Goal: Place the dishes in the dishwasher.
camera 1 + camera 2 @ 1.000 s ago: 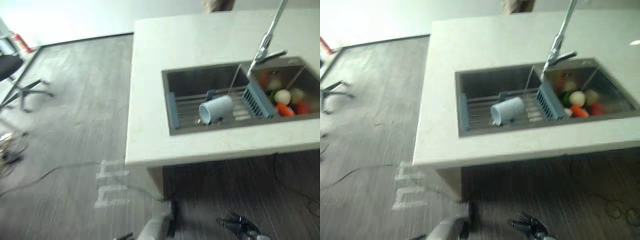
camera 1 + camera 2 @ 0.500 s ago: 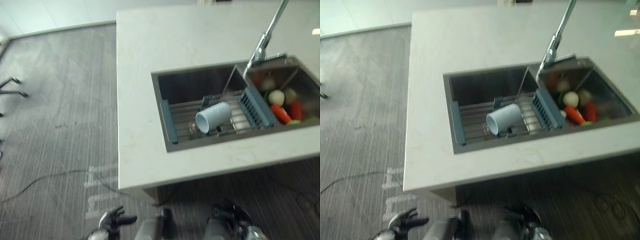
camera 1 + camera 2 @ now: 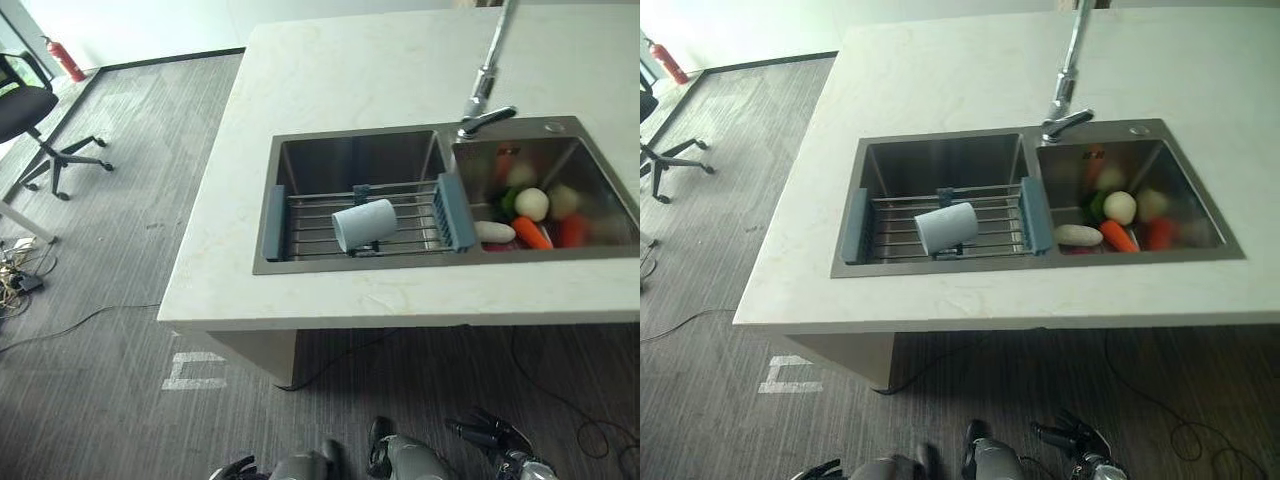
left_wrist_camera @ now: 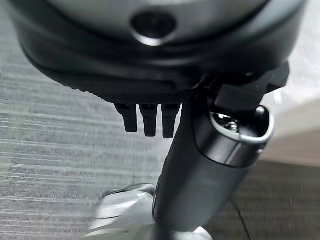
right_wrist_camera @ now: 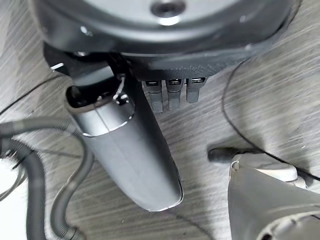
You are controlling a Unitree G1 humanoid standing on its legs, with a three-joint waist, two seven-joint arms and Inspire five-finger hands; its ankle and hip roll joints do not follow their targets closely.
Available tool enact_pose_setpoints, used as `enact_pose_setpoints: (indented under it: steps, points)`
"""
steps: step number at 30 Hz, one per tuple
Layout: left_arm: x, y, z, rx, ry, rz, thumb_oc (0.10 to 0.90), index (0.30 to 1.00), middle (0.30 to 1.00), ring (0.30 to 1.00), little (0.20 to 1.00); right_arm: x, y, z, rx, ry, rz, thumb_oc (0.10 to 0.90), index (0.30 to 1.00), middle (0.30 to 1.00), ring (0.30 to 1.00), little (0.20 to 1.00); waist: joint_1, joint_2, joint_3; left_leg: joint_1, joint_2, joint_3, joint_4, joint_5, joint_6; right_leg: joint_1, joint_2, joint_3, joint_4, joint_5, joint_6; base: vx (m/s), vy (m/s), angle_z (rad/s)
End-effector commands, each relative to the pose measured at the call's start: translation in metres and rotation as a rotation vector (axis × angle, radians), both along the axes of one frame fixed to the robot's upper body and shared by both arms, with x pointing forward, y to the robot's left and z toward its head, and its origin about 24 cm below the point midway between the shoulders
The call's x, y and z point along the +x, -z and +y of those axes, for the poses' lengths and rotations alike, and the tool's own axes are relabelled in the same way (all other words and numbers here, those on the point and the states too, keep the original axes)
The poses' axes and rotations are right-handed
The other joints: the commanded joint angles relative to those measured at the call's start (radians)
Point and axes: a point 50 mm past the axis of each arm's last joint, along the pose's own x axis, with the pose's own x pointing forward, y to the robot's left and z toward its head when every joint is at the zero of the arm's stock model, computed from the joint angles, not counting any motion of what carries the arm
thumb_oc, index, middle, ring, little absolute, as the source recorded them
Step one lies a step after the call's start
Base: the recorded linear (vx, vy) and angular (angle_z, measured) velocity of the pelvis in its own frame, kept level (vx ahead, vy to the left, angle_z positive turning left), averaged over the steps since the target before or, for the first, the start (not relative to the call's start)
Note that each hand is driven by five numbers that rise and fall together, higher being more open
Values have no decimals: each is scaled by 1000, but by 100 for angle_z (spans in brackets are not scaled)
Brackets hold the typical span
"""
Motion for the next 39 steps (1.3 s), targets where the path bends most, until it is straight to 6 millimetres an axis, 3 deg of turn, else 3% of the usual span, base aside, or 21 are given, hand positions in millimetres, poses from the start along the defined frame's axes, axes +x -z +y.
enact_pose_setpoints:
  steps: [1,4,5,7,9,10,12,16,20,23,27,34,39]
  points:
    - [8,-4,6,10,-28,-31,800,900,900,900,900,14,-12,-14,-39,-35,-81,800,900,900,900,900,-43,62,20,-69,31,-85,130,-131,-2,3,-106,153,244,-19,21,-65,-197,6]
    - [11,-5,8,-2,-49,-49,800,900,900,900,900,11,-10,-12,-26,-25,-68,800,900,900,900,900,-35,63,18,-72,47,-84,130,-123,-20,42,-146,134,123,-15,22,-49,-299,22]
    - [14,-6,7,-5,-70,-70,800,900,900,900,900,10,-8,-11,-22,-13,-51,800,900,900,900,900,-32,48,24,-60,45,-79,130,-135,-28,-6,-223,161,123,13,39,-57,-491,10]
    - [10,-4,5,-13,-130,-74,800,900,900,900,900,6,-6,-11,2,-13,-18,800,900,900,900,900,-24,31,10,-61,67,-55,130,-125,-60,-16,-233,182,123,-35,50,-27,-502,-37]
    - [7,-3,2,-24,-164,-76,800,900,900,900,900,6,-5,-9,19,-16,-16,800,900,900,900,900,-17,25,1,-58,82,-43,130,-116,-71,-10,-230,179,123,-50,46,36,-347,-34]
    - [2,0,-4,-43,-147,-63,800,900,900,900,900,4,-4,-8,14,-37,-17,800,900,900,900,900,-14,10,3,-42,78,-56,130,-94,-85,24,-193,219,123,-87,22,74,-383,-13]
    - [2,1,-7,-43,-128,-54,800,900,900,900,900,2,-4,-8,14,-16,-12,800,900,900,900,900,-11,2,0,-53,69,-60,130,-79,-88,28,-188,228,123,-92,14,68,-225,-3]
    - [-3,6,-20,-73,-83,-21,800,900,900,900,900,-8,-3,-17,-21,46,27,800,900,900,900,900,-12,45,0,-159,109,-97,130,-12,-129,53,-152,208,123,-117,1,79,66,26]
    - [2,5,-21,-62,-60,-20,800,900,900,900,900,-14,-3,-23,-25,94,46,800,900,900,900,900,-19,50,-13,-173,131,-88,130,-23,-131,53,-171,177,123,-124,3,70,120,13]
    - [3,4,-16,-48,-79,-20,800,900,900,900,900,-27,1,-23,-11,105,65,800,900,900,900,900,-22,49,-33,-158,134,-60,130,-52,-133,59,-214,131,123,-123,20,118,131,-6]
    - [-1,3,-10,-49,-134,-27,800,900,900,900,900,-35,6,-16,-2,86,98,800,900,900,900,900,-18,40,-47,-139,119,-55,130,-74,-119,61,-237,133,123,-114,36,121,83,-10]
    - [-10,0,9,-12,-325,-80,800,900,900,900,900,-32,4,-16,-15,64,79,800,900,900,900,900,-5,32,-47,-115,112,-32,130,-95,-104,73,-256,137,123,-119,49,96,100,-9]
    - [-14,-2,18,-24,-300,-51,800,900,900,900,900,-30,0,-27,-44,129,46,800,900,900,900,900,9,25,-33,-86,55,-69,130,-99,-45,129,-244,176,123,-118,34,130,213,2]
